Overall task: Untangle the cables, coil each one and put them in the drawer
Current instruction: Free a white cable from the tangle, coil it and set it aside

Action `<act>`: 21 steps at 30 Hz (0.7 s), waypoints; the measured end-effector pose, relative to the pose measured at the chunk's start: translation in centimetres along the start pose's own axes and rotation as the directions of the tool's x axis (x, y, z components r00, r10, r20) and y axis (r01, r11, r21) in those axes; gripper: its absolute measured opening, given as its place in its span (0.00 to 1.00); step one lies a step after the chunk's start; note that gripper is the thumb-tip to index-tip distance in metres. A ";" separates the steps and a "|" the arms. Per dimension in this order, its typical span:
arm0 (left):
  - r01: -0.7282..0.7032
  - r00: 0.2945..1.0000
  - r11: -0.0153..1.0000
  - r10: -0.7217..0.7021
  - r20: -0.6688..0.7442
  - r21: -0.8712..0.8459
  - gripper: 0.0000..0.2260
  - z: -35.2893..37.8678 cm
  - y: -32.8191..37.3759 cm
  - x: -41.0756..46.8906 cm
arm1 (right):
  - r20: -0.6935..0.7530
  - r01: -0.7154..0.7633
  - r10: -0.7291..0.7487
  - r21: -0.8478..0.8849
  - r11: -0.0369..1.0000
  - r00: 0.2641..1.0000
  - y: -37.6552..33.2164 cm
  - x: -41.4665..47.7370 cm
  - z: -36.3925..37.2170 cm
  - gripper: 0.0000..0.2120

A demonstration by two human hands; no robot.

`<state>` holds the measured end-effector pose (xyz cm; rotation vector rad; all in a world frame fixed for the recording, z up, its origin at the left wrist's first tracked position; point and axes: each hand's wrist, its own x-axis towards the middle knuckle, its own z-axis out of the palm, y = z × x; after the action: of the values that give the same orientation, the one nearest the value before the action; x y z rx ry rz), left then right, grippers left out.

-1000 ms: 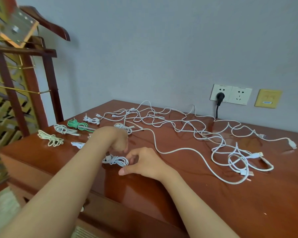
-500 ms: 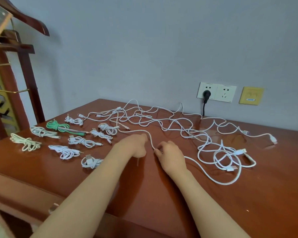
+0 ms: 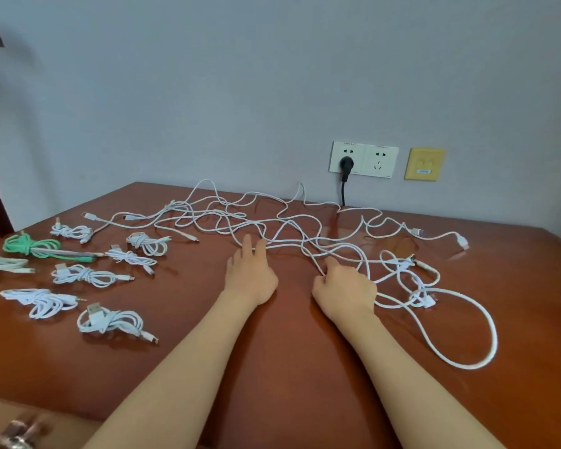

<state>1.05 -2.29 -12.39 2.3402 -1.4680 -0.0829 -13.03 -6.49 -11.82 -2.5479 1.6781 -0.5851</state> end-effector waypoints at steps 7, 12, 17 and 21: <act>0.017 1.000 0.998 -0.018 -0.014 -0.067 0.22 1.1 1.0 1.8 | -0.020 -0.010 0.008 -0.072 0.997 1.000 2.3 1.7 0.0 0.16; -0.096 0.995 0.978 0.094 -0.019 -0.183 0.19 1.6 1.8 2.3 | -0.067 0.078 -0.080 -0.022 0.997 0.995 2.9 2.6 0.3 0.21; -0.286 0.958 0.924 0.283 -0.050 -0.254 0.18 2.1 4.2 2.3 | -0.194 0.154 -0.105 0.261 0.953 0.975 3.1 3.3 0.7 0.17; -0.342 0.932 0.864 0.363 -0.013 -0.371 0.17 2.4 4.6 2.4 | -0.204 0.080 0.014 0.444 0.892 0.979 3.6 3.7 0.7 0.12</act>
<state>-2.42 -6.81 -12.71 1.7582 -1.7163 -0.3022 -14.69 -11.42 -12.24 -2.2405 1.3418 -1.1236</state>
